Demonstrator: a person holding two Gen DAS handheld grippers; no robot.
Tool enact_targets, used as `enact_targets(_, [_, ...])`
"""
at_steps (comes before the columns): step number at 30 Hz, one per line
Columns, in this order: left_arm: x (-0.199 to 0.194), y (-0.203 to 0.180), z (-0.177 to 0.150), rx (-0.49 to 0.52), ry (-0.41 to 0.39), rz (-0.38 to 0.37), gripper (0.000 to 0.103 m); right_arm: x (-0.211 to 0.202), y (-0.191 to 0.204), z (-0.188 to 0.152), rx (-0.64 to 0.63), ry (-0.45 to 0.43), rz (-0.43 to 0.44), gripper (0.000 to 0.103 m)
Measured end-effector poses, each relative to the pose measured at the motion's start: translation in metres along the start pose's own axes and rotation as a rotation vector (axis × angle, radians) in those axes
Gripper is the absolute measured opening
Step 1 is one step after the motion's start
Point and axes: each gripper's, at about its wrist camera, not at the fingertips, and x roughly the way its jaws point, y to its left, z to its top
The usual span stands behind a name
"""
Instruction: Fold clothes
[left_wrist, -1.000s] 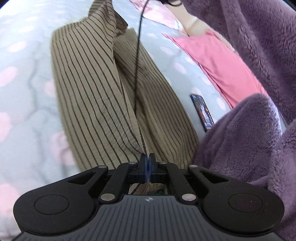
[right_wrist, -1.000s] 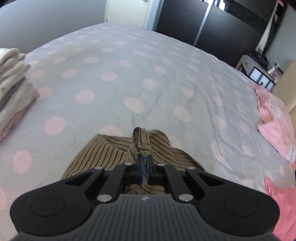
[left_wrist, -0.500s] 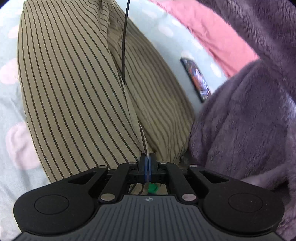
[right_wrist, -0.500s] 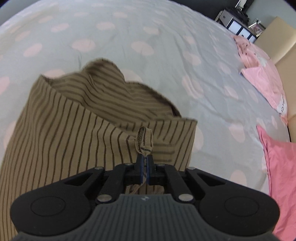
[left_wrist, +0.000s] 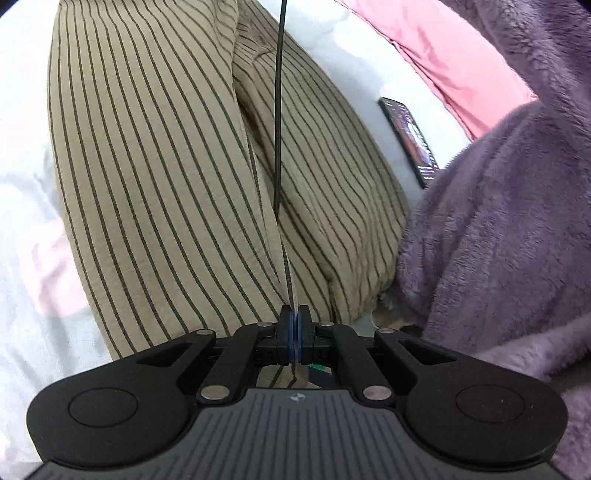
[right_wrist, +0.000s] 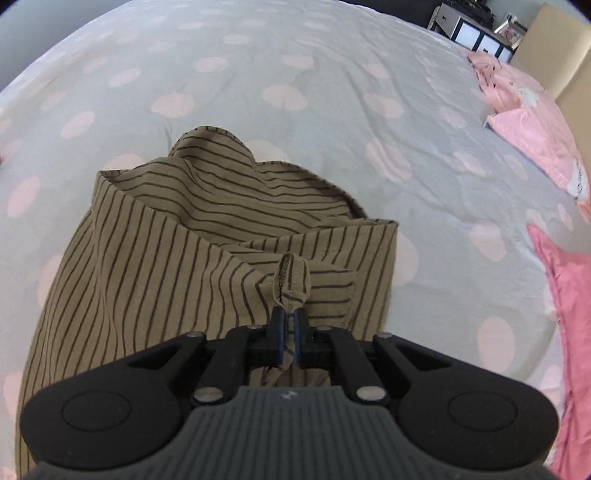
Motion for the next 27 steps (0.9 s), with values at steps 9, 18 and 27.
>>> enact_targets(9, [0.008, -0.005, -0.015, 0.000, -0.063, -0.013, 0.000, -0.058, 0.016, -0.063, -0.064, -0.049, 0.070, 0.032])
enact_targets(18, [0.016, -0.017, -0.029, -0.006, -0.080, -0.062, 0.014, -0.118, 0.034, -0.204, -0.069, -0.021, 0.255, 0.036])
enact_targets(27, [-0.011, -0.030, -0.042, 0.004, -0.150, -0.005, 0.018, -0.139, 0.055, -0.336, -0.043, 0.026, 0.330, 0.036])
